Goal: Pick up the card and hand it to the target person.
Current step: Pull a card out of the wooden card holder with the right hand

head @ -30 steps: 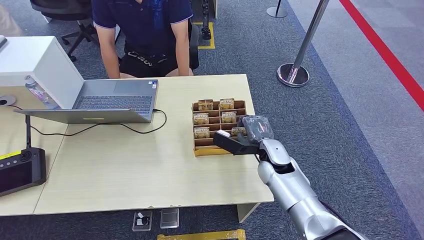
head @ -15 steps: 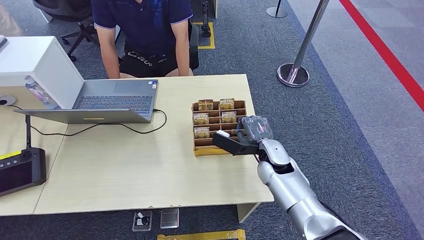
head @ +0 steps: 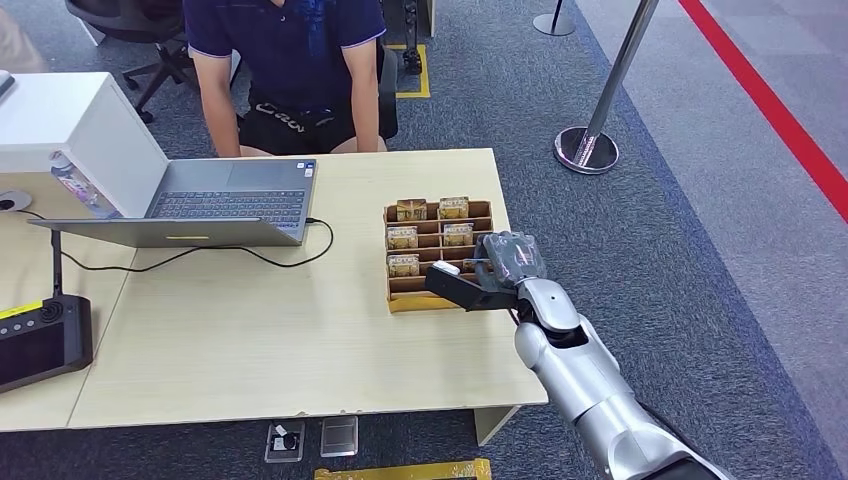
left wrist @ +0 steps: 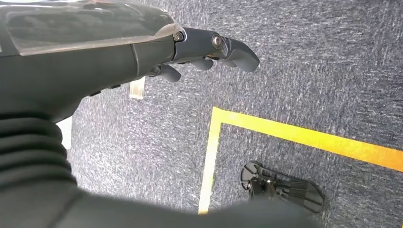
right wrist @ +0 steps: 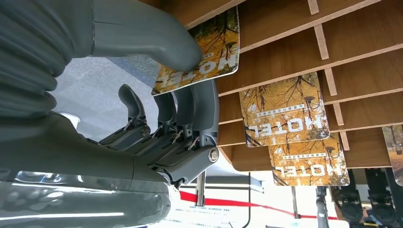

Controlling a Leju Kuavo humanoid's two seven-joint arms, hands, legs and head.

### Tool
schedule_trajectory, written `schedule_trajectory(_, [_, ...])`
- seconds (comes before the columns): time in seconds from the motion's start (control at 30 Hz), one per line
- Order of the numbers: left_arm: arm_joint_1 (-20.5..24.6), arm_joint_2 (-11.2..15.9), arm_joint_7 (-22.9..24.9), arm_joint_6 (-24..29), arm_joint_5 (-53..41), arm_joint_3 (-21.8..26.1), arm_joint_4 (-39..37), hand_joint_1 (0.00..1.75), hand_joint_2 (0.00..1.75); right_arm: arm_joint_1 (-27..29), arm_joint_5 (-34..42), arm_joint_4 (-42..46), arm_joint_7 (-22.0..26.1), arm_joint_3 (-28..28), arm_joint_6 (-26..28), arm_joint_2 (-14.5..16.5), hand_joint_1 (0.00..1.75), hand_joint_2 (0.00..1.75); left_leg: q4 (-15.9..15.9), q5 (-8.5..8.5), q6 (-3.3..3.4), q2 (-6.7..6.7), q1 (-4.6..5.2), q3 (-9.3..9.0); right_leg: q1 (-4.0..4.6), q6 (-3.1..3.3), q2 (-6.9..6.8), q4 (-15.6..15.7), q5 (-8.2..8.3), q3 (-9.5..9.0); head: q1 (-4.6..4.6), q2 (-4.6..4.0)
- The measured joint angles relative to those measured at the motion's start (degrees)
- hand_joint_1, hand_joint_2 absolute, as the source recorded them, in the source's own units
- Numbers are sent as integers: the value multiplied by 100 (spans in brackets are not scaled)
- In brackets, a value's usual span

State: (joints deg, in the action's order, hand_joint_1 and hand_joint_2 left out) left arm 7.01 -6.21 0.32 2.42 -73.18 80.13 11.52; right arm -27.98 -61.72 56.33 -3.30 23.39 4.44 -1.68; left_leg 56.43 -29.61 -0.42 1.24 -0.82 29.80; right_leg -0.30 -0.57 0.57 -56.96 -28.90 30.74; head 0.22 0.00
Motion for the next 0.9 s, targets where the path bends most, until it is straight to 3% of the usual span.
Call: schedule_trajectory(0.9, [36, 0, -19, 13, 28, -2, 0, 0, 175, 0, -139, 0, -5, 0, 94, -1, 131, 175, 0, 0, 0, 0, 0, -1, 0, 0, 0, 0, 0, 0, 1, 0])
